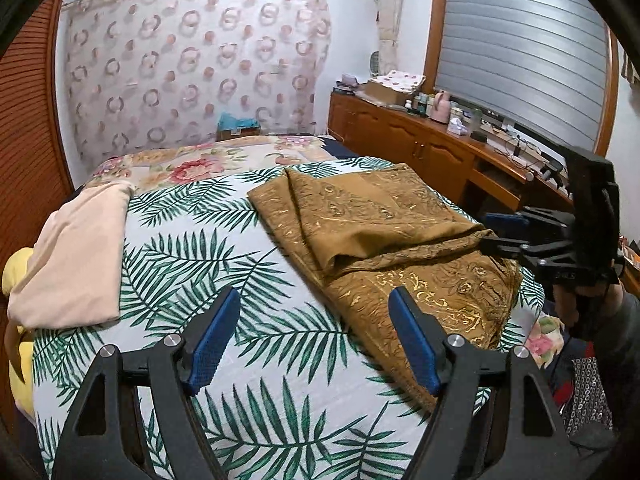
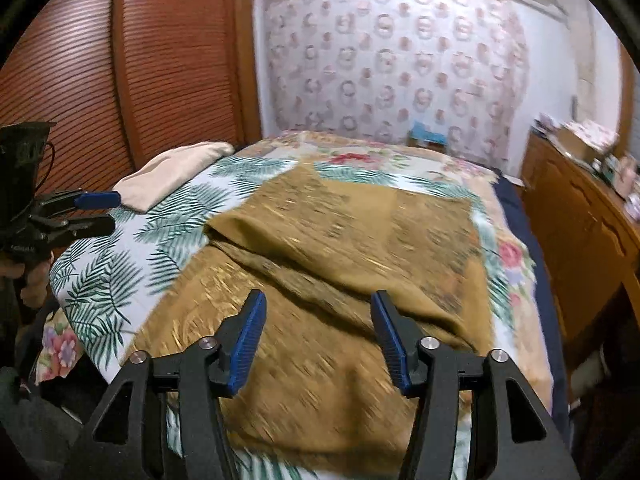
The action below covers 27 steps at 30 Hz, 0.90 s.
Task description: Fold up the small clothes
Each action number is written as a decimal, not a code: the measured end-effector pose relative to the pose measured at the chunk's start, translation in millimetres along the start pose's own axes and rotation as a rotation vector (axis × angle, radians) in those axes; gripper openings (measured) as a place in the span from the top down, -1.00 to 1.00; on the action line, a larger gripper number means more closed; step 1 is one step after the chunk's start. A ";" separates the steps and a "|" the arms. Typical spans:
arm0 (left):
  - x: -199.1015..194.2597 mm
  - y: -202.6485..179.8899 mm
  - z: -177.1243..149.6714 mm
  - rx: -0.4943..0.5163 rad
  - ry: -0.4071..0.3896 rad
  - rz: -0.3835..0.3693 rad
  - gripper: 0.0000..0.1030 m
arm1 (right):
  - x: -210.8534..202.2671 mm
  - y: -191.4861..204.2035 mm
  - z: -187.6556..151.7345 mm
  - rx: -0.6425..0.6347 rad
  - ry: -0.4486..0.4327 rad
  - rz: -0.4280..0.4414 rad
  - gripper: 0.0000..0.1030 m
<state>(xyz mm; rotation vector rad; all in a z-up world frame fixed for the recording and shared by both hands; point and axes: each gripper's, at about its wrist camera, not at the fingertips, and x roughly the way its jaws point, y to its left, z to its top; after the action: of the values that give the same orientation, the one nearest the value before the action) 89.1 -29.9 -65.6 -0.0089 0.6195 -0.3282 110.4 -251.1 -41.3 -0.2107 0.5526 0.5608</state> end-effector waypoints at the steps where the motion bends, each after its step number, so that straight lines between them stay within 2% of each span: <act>1: 0.2 0.2 -1.0 -0.003 0.000 0.003 -0.50 | 7.9 4.5 5.5 -0.018 0.006 0.012 -0.19; 4: 0.1 7.8 -6.6 -0.012 0.003 0.003 -0.50 | 31.5 15.2 19.5 -0.071 0.033 0.038 -0.22; 7: 1.6 11.4 -11.3 -0.020 0.010 0.000 -0.50 | 59.1 19.6 27.3 -0.126 0.104 0.052 -0.22; 11: 3.1 13.3 -16.8 -0.021 0.019 -0.002 -0.50 | 92.7 21.5 40.3 -0.189 0.167 0.015 -0.22; 16: 4.4 13.5 -20.9 -0.024 0.026 -0.008 -0.50 | 113.2 43.7 50.0 -0.302 0.177 -0.007 -0.22; 21: 6.1 12.7 -24.4 -0.027 0.037 -0.009 -0.50 | 126.5 54.0 52.8 -0.325 0.212 0.037 -0.22; 27: 7.0 10.6 -23.9 -0.024 0.043 -0.009 -0.50 | 135.2 46.6 56.9 -0.297 0.240 0.037 -0.22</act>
<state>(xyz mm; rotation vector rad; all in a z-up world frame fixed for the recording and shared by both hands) 83.9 -19.8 -90.2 -0.0280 0.6660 -0.3306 204.9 -133.1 -70.0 -0.5554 0.7055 0.6569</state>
